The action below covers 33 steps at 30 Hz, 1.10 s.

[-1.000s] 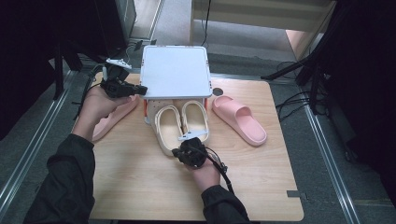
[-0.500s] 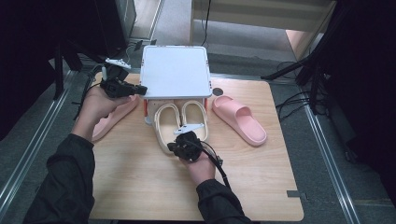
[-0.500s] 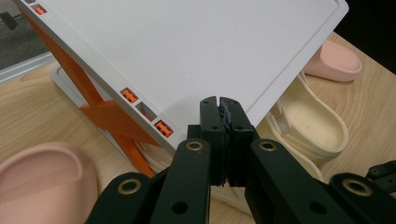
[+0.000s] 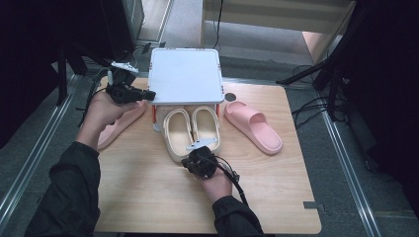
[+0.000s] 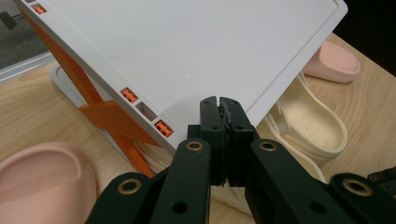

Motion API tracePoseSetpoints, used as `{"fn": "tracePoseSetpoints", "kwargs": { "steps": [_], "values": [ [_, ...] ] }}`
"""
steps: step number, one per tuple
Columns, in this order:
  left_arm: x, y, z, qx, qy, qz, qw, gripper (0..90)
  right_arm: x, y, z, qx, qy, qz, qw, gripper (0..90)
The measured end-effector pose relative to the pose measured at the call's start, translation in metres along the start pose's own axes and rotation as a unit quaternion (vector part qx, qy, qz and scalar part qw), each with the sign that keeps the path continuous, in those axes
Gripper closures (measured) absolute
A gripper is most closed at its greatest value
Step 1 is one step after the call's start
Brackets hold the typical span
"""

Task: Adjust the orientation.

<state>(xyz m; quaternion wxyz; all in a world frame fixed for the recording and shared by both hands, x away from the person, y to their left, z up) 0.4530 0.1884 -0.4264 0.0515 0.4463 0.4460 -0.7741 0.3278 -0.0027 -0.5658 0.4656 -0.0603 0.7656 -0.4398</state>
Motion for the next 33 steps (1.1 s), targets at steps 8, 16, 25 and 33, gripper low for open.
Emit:
{"fn": "tracePoseSetpoints", "kwargs": {
  "steps": [8,16,25,33],
  "values": [
    [0.0,0.0,0.0,-0.001,0.0,0.0,1.0,88.6,-0.02,0.005,0.006,0.012,0.012,0.013,0.9998,90.0],
    [0.0,0.0,-0.001,-0.001,0.0,0.0,1.0,88.6,-0.042,0.025,0.017,0.04,0.008,0.004,0.9992,90.0],
    [0.0,0.0,-0.001,0.0,-0.002,0.0,1.0,88.6,-0.067,0.045,0.028,0.065,0.034,0.012,0.9972,90.0],
    [0.0,-0.001,-0.001,0.003,-0.003,0.001,1.0,88.6,-0.084,0.056,0.038,0.075,0.052,0.016,0.9957,90.0]
  ]
}}
Point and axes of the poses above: each handheld gripper's, and its own axes: y roughly forward along the jaws, x roughly out of its underside, z roughly to its right, the point moved 7 cm from there along y, roughly forward along the jaws
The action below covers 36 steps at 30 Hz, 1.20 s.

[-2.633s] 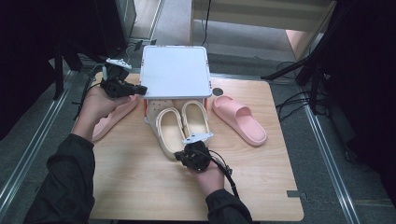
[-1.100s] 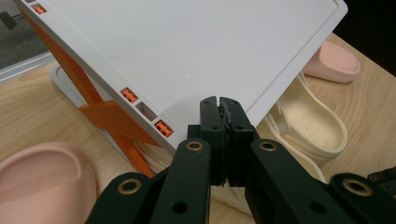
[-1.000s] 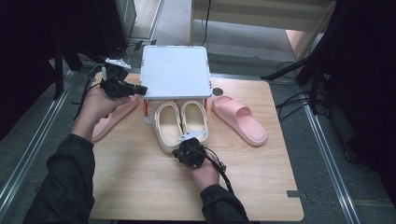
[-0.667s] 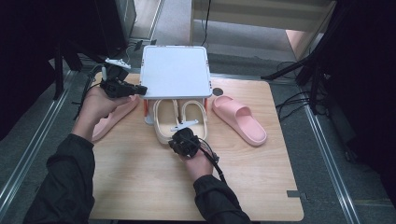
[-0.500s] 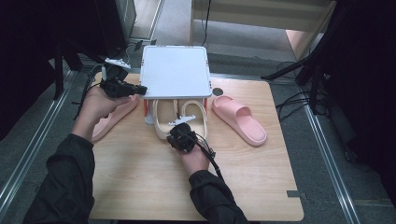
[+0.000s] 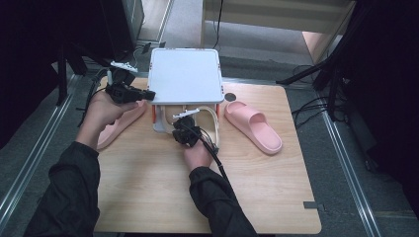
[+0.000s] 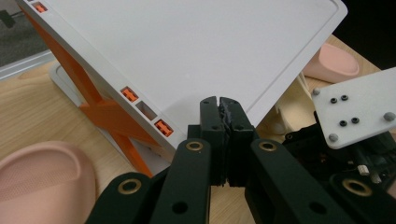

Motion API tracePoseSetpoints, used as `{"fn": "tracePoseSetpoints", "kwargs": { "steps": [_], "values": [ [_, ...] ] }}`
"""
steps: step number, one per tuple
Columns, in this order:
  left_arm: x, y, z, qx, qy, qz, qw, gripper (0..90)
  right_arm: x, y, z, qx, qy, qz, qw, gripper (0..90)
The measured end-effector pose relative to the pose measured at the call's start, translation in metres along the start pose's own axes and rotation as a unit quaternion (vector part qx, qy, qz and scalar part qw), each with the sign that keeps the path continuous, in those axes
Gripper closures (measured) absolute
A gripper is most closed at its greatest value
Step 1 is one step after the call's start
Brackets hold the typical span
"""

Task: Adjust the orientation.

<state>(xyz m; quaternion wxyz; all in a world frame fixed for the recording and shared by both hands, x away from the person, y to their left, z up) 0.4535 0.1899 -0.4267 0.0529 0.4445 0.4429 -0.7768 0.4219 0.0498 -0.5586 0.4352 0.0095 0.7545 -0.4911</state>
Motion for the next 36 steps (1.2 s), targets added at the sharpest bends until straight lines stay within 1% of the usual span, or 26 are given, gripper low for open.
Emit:
{"fn": "tracePoseSetpoints", "kwargs": {
  "steps": [2,4,9,15,19,24,27,31,36],
  "values": [
    [0.0,0.0,0.0,0.001,-0.001,0.001,1.0,88.6,0.0,-0.001,-0.001,-0.007,0.005,0.002,1.0,90.0],
    [0.0,0.0,0.0,0.001,-0.001,0.001,1.0,88.6,0.0,-0.006,-0.003,-0.014,0.005,0.008,0.9998,90.0],
    [0.0,0.0,0.0,-0.001,-0.002,0.001,1.0,88.6,0.003,-0.023,-0.009,-0.031,-0.006,0.022,0.9993,89.6],
    [0.0,0.0,0.0,-0.003,-0.001,0.0,1.0,88.6,0.015,-0.043,-0.013,-0.049,-0.019,0.028,0.9982,88.8],
    [0.0,0.0,0.0,-0.003,-0.002,0.0,1.0,88.5,0.025,-0.057,-0.012,-0.057,-0.021,0.029,0.9977,88.9],
    [0.0,0.0,0.0,-0.003,-0.002,0.0,1.0,88.6,0.04,-0.073,-0.005,-0.06,-0.027,0.029,0.9974,88.9],
    [0.0,0.0,0.0,-0.004,-0.003,-0.001,1.0,88.6,0.048,-0.082,0.001,-0.058,-0.019,0.028,0.9977,88.9],
    [0.0,0.0,0.0,-0.004,-0.003,-0.002,1.0,88.6,0.057,-0.092,0.011,-0.058,-0.014,0.032,0.9977,89.0],
    [0.0,0.0,0.0,-0.004,-0.003,-0.001,1.0,88.5,0.067,-0.102,0.02,-0.057,-0.011,0.027,0.998,88.9]
  ]
}}
Point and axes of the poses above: each handheld gripper's, and its own axes: y roughly forward along the jaws, x roughly out of its underside, z roughly to its right, the point moved 7 cm from there along y, roughly forward along the jaws
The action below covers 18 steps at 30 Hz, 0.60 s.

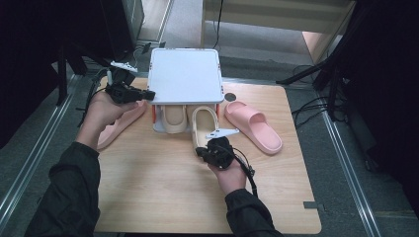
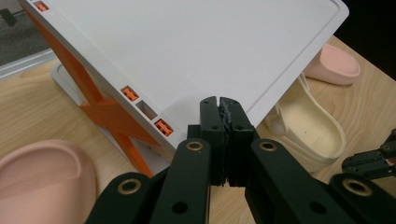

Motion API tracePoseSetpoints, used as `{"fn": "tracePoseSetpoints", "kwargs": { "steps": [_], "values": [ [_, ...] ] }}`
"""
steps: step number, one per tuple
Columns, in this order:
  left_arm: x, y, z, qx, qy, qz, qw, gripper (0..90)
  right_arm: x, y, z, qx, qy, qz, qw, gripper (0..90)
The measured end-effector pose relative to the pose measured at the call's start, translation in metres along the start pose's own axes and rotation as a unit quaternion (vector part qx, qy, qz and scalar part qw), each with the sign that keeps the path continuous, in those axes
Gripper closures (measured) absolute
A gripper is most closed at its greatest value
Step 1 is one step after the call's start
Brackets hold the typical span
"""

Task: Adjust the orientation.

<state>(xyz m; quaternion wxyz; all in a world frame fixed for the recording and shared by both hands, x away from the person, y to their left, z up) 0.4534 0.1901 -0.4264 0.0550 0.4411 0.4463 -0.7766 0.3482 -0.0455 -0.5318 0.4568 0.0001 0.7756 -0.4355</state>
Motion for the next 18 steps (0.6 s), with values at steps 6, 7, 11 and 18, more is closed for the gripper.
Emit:
{"fn": "tracePoseSetpoints", "kwargs": {
  "steps": [6,7,11,18],
  "values": [
    [0.0,0.0,0.0,0.002,-0.003,0.001,1.0,88.5,0.01,-0.008,0.008,0.007,0.0,-0.012,0.9999,88.9],
    [0.0,0.0,0.0,0.002,-0.003,0.001,1.0,88.5,0.012,-0.008,0.009,0.005,0.0,-0.013,0.9999,88.9],
    [0.0,0.0,0.0,0.002,-0.003,0.001,1.0,88.4,0.022,-0.007,0.014,0.007,0.001,-0.028,0.9996,89.0],
    [0.0,0.0,0.0,0.002,-0.003,0.001,1.0,88.4,0.023,-0.001,0.025,0.01,0.006,-0.035,0.9993,90.0]
  ]
}}
Point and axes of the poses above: each handheld gripper's, and its own axes: y roughly forward along the jaws, x roughly out of its underside, z roughly to its right, the point moved 7 cm from there along y, roughly forward along the jaws
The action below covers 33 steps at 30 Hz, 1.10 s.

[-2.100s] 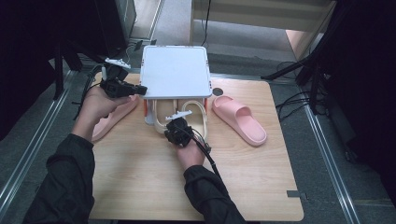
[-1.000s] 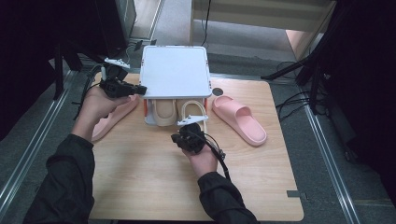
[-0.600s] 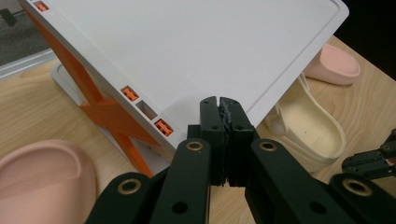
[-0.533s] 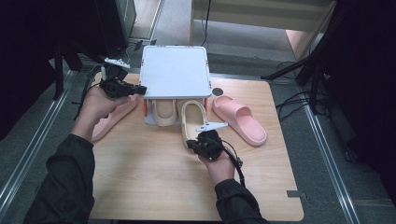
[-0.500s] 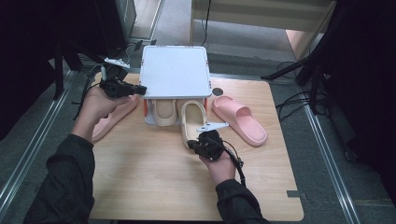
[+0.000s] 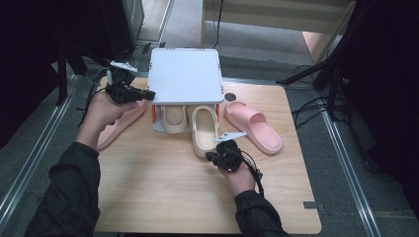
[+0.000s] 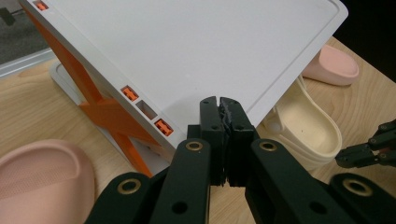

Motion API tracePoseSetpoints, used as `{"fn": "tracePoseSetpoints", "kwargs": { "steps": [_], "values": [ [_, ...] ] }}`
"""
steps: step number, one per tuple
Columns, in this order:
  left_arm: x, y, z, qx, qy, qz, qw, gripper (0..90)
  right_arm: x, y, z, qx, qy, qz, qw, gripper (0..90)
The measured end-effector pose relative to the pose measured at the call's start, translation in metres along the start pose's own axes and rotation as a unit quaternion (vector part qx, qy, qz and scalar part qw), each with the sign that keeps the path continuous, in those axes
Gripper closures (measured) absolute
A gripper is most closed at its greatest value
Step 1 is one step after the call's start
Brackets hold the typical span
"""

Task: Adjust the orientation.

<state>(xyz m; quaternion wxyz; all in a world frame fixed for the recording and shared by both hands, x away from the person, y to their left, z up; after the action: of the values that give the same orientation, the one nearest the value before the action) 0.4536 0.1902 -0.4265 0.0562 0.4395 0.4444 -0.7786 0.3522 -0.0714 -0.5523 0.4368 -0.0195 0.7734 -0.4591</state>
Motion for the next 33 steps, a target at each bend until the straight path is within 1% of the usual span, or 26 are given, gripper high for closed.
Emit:
{"fn": "tracePoseSetpoints", "kwargs": {
  "steps": [4,6,9,11,13,16,17,22,28,31,33],
  "values": [
    [0.0,0.0,0.0,0.0,0.0,0.001,1.0,87.9,-0.008,0.006,0.003,0.007,-0.001,0.003,1.0,90.0],
    [0.0,0.0,0.0,0.0,0.0,0.001,1.0,87.9,-0.012,0.01,0.005,0.014,-0.003,0.0,0.9999,90.0],
    [0.0,0.0,0.0,0.0,-0.001,0.001,1.0,87.9,-0.02,0.016,0.007,0.018,-0.001,0.01,0.9998,90.0],
    [0.0,0.0,0.0,0.0,0.0,0.001,1.0,87.9,-0.026,0.02,0.01,0.024,0.003,0.008,0.9997,90.0],
    [0.0,0.0,0.0,0.0,0.0,0.001,1.0,87.9,-0.031,0.024,0.012,0.027,0.0,0.012,0.9996,90.0],
    [0.0,0.0,0.0,0.0,0.0,0.001,1.0,87.9,-0.038,0.029,0.015,0.033,0.009,0.015,0.9993,90.0],
    [0.0,0.0,0.0,0.0,-0.001,0.001,1.0,87.9,-0.04,0.031,0.016,0.03,0.01,0.021,0.9993,90.0],
    [0.0,0.0,0.0,0.001,-0.004,0.001,1.0,87.5,-0.051,0.038,0.021,0.036,0.021,0.032,0.9986,89.8],
    [0.0,0.0,0.0,-0.002,0.0,0.001,1.0,86.4,-0.061,0.047,0.029,0.041,0.033,0.036,0.998,89.1],
    [0.0,0.0,0.0,-0.006,0.005,0.003,1.0,86.5,-0.063,0.049,0.031,0.039,0.041,0.038,0.9977,88.4],
    [-0.001,0.0,0.001,-0.006,0.001,0.002,1.0,85.9,-0.061,0.047,0.031,0.038,0.039,0.032,0.998,88.5]
  ]
}}
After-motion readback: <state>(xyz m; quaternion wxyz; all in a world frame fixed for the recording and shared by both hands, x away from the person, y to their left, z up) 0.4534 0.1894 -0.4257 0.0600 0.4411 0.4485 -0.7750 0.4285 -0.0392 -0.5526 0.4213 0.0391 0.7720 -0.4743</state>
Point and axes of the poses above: each handheld gripper's, and its own axes: y roughly forward along the jaws, x roughly out of its underside, z roughly to its right, the point moved 7 cm from there along y, roughly forward along the jaws
